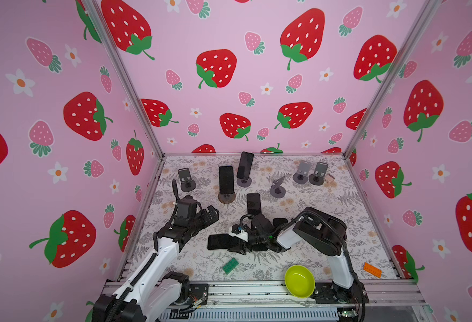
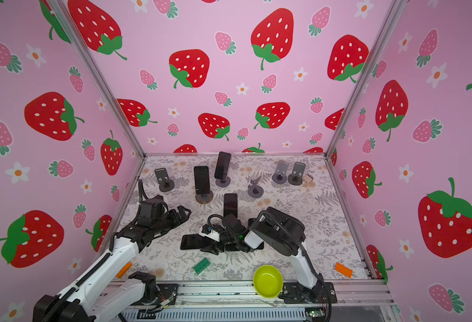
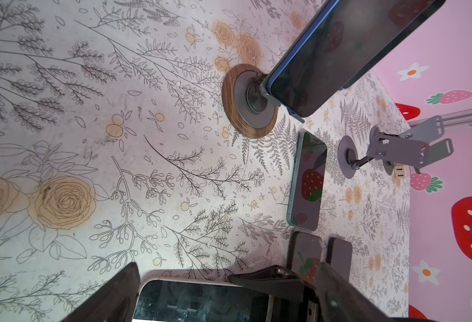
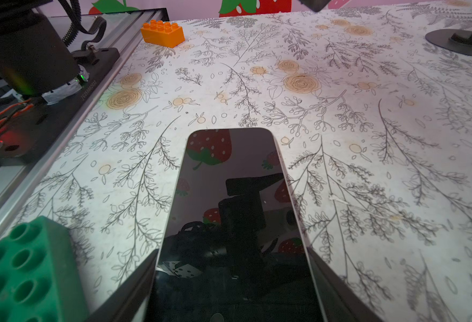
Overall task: Remove the phone from the phone stand
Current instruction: 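Lower the phone flat onto the table beside the other phones, then open the right gripper and raise it away from the placed phone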
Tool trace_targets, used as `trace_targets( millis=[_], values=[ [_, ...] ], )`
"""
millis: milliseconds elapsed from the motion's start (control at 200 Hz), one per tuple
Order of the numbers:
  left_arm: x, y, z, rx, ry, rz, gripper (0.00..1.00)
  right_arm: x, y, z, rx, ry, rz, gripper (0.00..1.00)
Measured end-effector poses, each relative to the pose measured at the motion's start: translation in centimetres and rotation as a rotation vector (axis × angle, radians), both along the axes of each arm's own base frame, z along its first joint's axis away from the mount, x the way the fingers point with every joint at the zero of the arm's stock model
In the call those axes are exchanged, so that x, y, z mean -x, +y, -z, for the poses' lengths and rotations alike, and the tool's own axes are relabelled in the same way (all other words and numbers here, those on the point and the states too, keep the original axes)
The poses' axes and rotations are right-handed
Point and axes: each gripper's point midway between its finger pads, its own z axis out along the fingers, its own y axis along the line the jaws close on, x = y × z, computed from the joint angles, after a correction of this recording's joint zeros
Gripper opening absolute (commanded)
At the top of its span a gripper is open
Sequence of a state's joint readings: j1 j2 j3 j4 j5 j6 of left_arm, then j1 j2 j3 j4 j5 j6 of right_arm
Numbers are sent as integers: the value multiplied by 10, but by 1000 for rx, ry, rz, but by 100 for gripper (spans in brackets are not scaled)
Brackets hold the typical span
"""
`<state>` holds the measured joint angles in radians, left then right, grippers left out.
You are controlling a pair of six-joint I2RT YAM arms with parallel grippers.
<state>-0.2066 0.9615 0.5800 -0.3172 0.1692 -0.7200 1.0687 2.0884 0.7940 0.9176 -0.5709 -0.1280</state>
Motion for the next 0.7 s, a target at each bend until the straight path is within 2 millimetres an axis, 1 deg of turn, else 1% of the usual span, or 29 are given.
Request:
trace_targets(
  millis=[390,700],
  values=[
    [-1,-2,-2,20,-1,-1,99,6,-16,0,35,-8,8,77],
    [-3,-5,-2,29,-6,6,99,5,-16,1,45,-20,4,79]
  ],
)
